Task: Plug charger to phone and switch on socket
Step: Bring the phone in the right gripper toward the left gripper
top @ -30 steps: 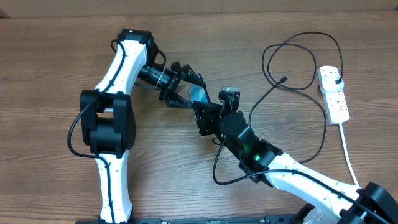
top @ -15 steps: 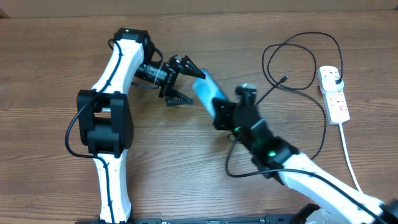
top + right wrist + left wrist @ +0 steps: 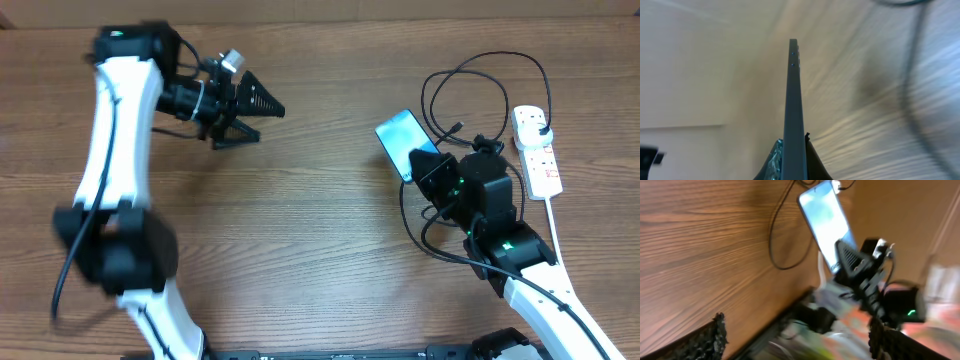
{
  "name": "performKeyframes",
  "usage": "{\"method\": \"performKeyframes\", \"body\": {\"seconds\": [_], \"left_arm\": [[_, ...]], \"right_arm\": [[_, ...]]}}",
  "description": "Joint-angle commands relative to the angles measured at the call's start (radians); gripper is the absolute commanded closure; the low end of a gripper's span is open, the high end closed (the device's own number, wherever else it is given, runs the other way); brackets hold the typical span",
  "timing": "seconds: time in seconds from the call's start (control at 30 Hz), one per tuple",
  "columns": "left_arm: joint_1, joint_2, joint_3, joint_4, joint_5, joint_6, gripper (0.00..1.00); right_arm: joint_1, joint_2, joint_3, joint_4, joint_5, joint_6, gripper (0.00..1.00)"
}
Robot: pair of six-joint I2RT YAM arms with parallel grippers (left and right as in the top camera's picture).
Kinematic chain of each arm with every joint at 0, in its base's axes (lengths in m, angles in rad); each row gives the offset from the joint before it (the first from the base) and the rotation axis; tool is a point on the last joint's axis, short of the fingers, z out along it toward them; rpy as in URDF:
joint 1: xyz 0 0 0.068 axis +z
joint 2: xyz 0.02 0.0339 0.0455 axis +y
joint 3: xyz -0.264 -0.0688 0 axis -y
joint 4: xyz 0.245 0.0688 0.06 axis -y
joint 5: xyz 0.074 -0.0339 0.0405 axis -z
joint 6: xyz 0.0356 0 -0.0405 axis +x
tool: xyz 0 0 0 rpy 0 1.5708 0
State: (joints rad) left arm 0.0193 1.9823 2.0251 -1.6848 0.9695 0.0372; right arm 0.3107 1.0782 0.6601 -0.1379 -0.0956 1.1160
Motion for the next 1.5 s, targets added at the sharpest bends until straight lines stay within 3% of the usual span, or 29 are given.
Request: {"method": "performKeyframes", "body": {"seconds": [0.0, 0.1, 0.2, 0.27, 0.33, 0.4, 0.5, 0.6, 0.73, 0.77, 0.87, 0.93, 1.1, 1.4, 1.47], "left_arm": [[-0.045, -0.264, -0.023, -0.006, -0.380, -0.107, 0.14], [-0.071, -0.475, -0.151, 0.005, -0.617, -0.261, 0.19], [-0.060, -0.694, -0.355, 0.094, -0.690, -0.344, 0.18], [-0.037, -0.851, -0.526, 0.193, -0.688, -0.376, 0.14], [-0.005, -1.005, -0.719, 0.311, -0.677, -0.453, 0.00], [0.028, -1.135, -0.907, 0.455, -0.612, -0.579, 0.01], [0.056, -1.247, -1.169, 0.777, -0.373, -0.788, 0.01], [0.053, -1.241, -1.397, 1.207, -0.154, -1.142, 0.00], [0.038, -1.135, -1.586, 1.738, -0.059, -1.549, 0.00], [0.024, -1.071, -1.623, 1.932, -0.050, -1.662, 0.00], [-0.032, -0.944, -1.629, 2.197, -0.060, -1.822, 0.01], [-0.068, -0.883, -1.629, 2.266, -0.092, -1.886, 0.01], [-0.147, -0.756, -1.629, 2.269, -0.120, -2.024, 0.00], [-0.197, -0.668, -1.629, 2.292, -0.154, -2.035, 0.03], [-0.197, -0.668, -1.629, 2.293, -0.166, -2.036, 0.07]], "right_arm": [[-0.003, -0.016, 0.013, 0.092, -0.193, 0.066, 0.96], [-0.003, -0.016, 0.013, 0.113, -0.229, 0.065, 0.96], [-0.003, -0.015, 0.013, 0.089, -0.247, 0.058, 0.96], [-0.003, -0.015, 0.013, 0.076, -0.263, 0.052, 0.96], [-0.003, -0.015, 0.013, 0.076, -0.295, 0.032, 0.96], [-0.003, -0.015, 0.013, 0.077, -0.326, 0.036, 0.96], [-0.002, -0.014, 0.013, 0.077, -0.333, 0.049, 0.96], [0.001, 0.001, 0.013, 0.078, -0.333, 0.127, 0.96], [0.027, 0.057, 0.013, 0.129, -0.374, 0.283, 0.96], [0.044, 0.089, 0.013, 0.174, -0.396, 0.343, 0.96], [0.095, 0.152, 0.013, 0.278, -0.401, 0.462, 0.96], [0.138, 0.186, 0.013, 0.356, -0.400, 0.491, 0.96], [0.218, 0.257, 0.013, 0.483, -0.388, 0.537, 0.96], [0.272, 0.273, 0.013, 0.459, -0.449, 0.536, 0.96], [0.280, 0.274, 0.013, 0.426, -0.447, 0.535, 0.96]]}}
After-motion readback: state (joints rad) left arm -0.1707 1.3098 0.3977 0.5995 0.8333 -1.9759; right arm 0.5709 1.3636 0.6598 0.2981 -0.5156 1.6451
